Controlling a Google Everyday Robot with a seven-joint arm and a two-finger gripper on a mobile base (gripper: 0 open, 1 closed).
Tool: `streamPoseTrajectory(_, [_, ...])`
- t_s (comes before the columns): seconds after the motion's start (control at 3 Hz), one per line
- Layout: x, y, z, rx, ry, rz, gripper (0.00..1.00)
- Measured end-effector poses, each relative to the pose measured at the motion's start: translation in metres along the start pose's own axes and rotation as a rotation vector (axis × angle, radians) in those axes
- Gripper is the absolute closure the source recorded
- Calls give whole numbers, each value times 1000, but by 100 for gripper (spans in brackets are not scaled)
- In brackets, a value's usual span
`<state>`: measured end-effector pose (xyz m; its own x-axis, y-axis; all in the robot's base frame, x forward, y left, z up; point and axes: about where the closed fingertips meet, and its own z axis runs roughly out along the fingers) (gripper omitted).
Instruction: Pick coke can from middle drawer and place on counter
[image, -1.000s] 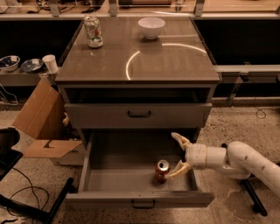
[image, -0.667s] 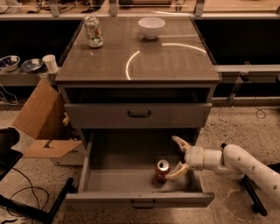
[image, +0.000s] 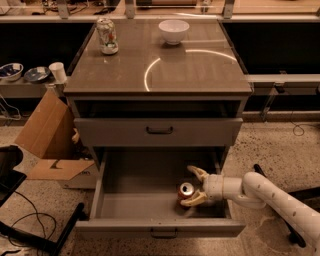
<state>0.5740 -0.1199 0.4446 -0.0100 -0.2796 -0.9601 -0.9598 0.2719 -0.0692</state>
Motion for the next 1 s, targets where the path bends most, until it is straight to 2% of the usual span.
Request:
streamPoseTrajectory(0.33, [21,13,18,-19,35,15,40])
streamPoseTrajectory(0.67, [26,29,28,-18,65,32,63])
streamPoseTrajectory(1.0, [-10,51,16,-37,42,61,86])
